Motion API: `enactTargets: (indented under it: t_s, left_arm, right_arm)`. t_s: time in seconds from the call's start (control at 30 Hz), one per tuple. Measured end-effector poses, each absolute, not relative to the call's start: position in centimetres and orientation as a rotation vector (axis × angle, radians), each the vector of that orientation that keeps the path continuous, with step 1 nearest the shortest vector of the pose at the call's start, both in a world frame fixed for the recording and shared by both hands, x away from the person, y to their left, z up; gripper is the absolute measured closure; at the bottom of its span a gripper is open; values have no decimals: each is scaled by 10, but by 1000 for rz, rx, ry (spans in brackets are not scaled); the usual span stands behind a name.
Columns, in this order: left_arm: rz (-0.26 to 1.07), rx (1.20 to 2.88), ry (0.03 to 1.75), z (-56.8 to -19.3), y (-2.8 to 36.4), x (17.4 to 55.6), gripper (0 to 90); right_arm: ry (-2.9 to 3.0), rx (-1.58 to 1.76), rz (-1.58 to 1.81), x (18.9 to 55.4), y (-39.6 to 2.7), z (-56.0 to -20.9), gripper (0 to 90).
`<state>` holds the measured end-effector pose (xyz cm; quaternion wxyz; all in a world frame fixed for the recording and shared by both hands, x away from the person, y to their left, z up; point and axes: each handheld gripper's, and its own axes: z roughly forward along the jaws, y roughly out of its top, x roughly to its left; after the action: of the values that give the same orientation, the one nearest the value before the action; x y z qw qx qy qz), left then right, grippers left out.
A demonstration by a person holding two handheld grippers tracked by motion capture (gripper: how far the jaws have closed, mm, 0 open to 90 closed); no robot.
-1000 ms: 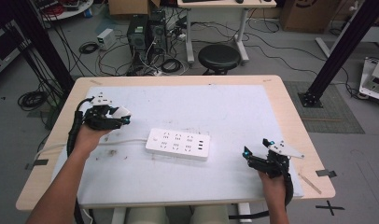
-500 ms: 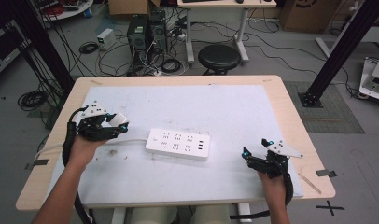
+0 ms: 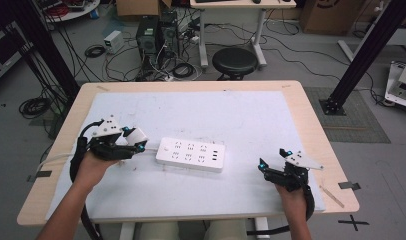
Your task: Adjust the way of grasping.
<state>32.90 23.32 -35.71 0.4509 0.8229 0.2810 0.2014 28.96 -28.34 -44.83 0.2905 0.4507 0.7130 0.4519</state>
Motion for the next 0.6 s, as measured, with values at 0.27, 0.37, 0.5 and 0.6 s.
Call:
enactTargets:
  t_s: [0.27,0.37,0.5,0.6]
  left_arm:
    - [464,2071,581,-357,212,319,425]
    - [459,2080,559,-357,206,316,425]
    - [445,2096,517,-359,195,312,425]
    - [432,2108,485,-360,186,308,425]
  right_arm:
    - [1961,1173,1167,291,-278,-447,169]
    - [1943,1196,1206,291,-283,-447,169]
    - [1962,1171,1233,290,-282,-440,169]
    - [2008,1129,1229,288,-274,-428,169]
